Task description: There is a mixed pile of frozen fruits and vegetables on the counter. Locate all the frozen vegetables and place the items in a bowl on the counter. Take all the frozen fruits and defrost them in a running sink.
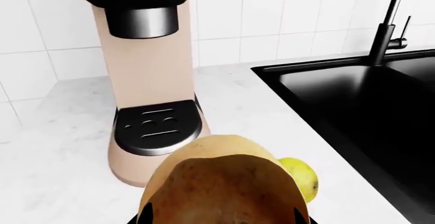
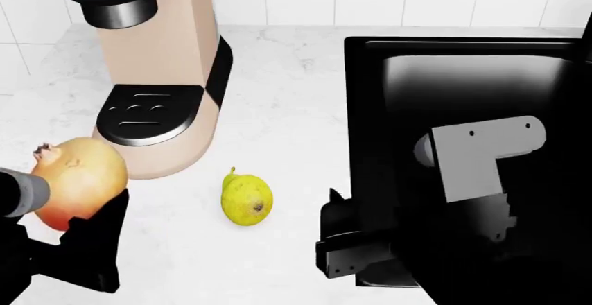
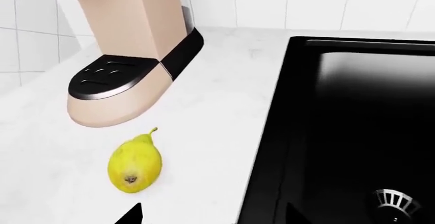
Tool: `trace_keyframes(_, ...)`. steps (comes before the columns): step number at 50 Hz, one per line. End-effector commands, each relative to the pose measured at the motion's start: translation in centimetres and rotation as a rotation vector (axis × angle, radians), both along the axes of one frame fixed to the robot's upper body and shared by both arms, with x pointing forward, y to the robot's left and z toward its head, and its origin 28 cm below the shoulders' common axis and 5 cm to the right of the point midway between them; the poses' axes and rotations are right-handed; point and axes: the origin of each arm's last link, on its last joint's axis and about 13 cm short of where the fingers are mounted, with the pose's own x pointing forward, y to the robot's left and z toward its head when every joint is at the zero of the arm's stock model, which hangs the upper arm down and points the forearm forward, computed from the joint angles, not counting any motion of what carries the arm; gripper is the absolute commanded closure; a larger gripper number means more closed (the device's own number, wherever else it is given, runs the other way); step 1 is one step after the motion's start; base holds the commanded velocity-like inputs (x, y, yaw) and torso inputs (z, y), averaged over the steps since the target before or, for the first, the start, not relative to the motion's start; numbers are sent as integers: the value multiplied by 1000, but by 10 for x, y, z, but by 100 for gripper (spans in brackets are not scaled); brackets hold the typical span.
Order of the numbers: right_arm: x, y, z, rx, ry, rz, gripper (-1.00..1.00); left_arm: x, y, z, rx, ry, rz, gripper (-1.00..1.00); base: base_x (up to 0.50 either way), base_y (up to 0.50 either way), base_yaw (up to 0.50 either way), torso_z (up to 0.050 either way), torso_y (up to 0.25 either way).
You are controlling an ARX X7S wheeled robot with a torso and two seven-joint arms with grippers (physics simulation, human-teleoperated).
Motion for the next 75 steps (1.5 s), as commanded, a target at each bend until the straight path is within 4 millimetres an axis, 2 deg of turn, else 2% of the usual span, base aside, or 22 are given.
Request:
trace_keyframes(1, 25, 22, 5, -34, 36, 68, -100, -1, 0, 6, -27, -17, -5, 100, 0, 0, 0, 0, 0)
trace_keyframes(7, 29, 33, 13, -27, 17, 117, -100, -1, 0, 3, -28, -17, -7, 100, 0, 0, 0, 0, 0)
trace_keyframes(20, 49, 53, -1, -62, 75, 184, -100, -2, -1, 0, -31, -10, -13, 100, 0, 0, 0, 1, 0)
trace_keyframes(41, 76, 75, -2, -99, 116, 259, -100, -5, -1, 0, -27, -12, -36, 100, 0, 0, 0, 0, 0)
trace_keyframes(42, 77, 76, -4, -99, 120, 264, -100, -9, 6, 2, -28, -12, -36, 100, 0, 0, 0, 0, 0)
trace_keyframes(45, 80, 80, -6, -98, 126, 277, -100, -5, -1, 1, -26, -10, -35, 100, 0, 0, 0, 0, 3)
trace_keyframes(55, 91, 77, -20, -91, 155, 258, -100, -1, -12, -3, -21, -8, -38, 100, 0, 0, 0, 0, 0)
trace_keyframes(62, 92, 80, -31, -88, 175, 269, -100, 1, -17, -10, -20, -7, -42, 100, 0, 0, 0, 0, 0)
trace_keyframes(75, 94, 83, -42, -81, 196, 279, -100, 3, -15, -30, -20, -5, -41, 100, 0, 0, 0, 1, 1)
